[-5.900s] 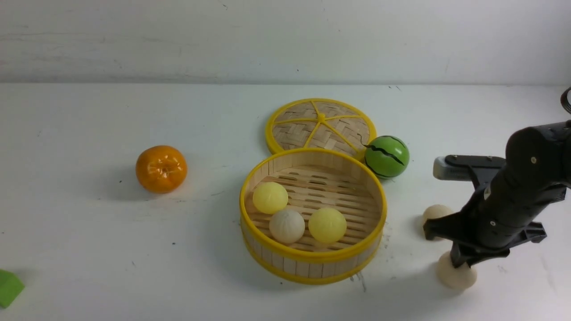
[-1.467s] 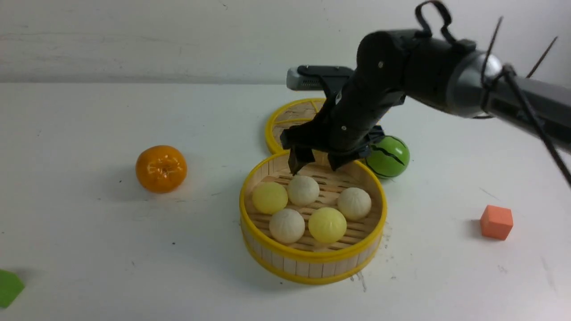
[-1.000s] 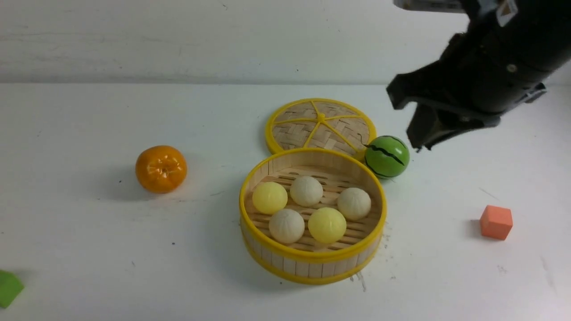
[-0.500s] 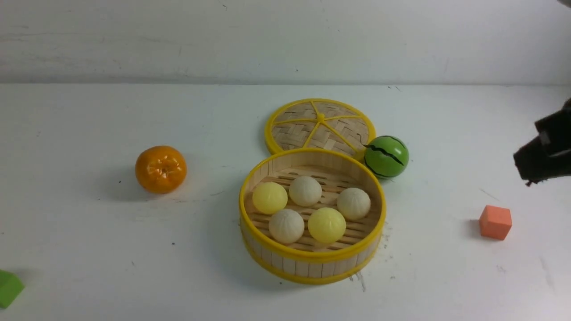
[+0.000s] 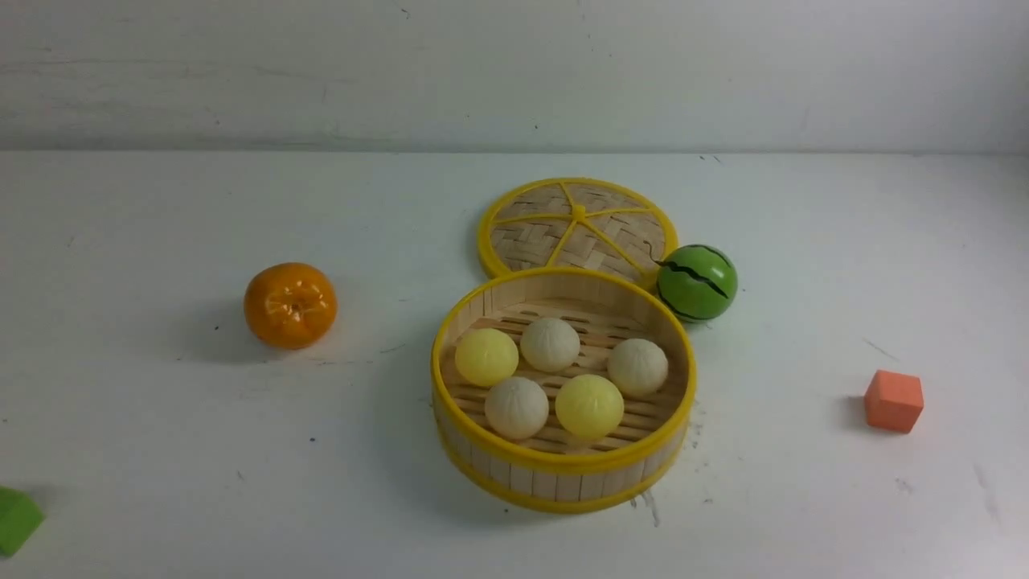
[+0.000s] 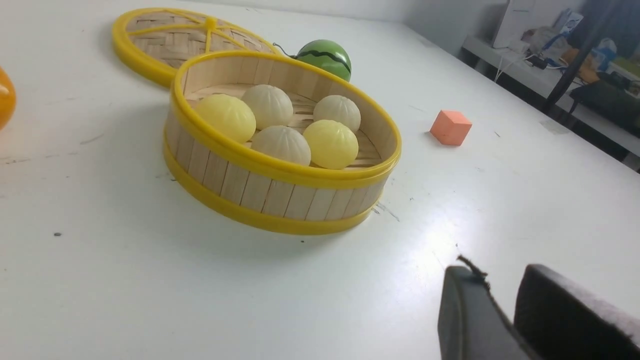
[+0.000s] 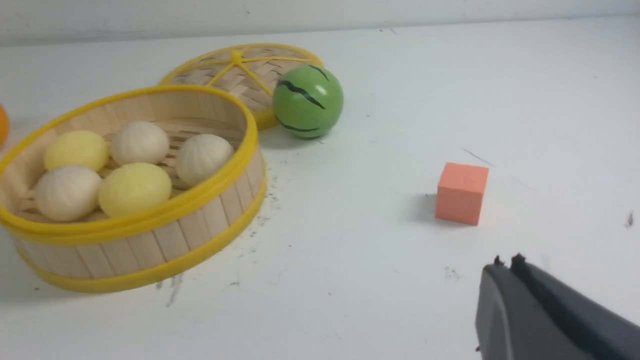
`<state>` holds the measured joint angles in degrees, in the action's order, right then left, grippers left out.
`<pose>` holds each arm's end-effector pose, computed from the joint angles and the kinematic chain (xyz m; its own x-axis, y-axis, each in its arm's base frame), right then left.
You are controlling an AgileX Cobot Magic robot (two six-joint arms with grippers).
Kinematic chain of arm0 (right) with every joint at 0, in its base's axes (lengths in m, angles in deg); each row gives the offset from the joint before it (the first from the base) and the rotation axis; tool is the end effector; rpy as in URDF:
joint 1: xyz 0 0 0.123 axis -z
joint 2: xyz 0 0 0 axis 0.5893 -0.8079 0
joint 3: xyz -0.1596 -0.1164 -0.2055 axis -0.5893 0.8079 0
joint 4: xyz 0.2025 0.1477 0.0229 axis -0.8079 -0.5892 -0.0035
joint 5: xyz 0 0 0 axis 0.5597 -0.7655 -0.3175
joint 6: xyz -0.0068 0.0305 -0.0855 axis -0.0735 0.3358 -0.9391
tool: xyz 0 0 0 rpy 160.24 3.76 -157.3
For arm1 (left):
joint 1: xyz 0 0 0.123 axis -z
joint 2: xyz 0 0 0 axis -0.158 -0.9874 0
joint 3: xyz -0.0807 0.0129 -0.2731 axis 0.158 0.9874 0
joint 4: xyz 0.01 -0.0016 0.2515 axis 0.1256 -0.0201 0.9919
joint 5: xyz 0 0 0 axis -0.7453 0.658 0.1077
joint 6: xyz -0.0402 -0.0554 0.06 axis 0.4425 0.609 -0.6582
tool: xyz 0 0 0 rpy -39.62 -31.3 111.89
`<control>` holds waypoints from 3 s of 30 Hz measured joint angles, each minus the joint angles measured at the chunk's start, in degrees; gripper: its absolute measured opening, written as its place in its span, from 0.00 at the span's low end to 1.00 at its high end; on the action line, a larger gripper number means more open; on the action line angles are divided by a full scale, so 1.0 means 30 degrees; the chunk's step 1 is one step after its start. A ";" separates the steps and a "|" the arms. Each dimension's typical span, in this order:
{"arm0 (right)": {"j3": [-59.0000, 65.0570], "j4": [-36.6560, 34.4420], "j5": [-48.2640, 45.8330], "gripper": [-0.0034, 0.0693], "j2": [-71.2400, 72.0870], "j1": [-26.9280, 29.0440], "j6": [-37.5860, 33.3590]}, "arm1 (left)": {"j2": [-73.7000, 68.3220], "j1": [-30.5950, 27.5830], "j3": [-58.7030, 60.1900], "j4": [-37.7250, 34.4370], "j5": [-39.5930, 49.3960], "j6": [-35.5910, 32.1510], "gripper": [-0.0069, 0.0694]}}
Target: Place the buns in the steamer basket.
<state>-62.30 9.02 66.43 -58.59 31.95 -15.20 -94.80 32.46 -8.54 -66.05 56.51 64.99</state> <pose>0.0589 0.0084 0.2050 -0.2122 0.0798 -0.9740 -0.0965 0.9901 0.1021 0.0566 -0.0515 0.2215 -0.3072 -0.1531 -0.9392 0.6044 0.7310 -0.3168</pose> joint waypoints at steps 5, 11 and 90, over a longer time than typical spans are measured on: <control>0.1655 0.0440 -0.1701 0.02 0.1722 0.0213 0.0020 | 0.0000 0.0000 0.0000 0.0000 0.0047 0.0000 0.29; 0.1574 0.0476 -0.2107 0.02 0.1757 0.0239 0.0316 | 0.0000 0.0000 0.0000 0.0000 0.0230 0.0000 0.29; 0.1574 0.0418 -0.2166 0.10 0.1776 0.0239 0.0367 | 0.4755 -1.1292 0.2283 -0.0795 0.5956 0.0578 0.08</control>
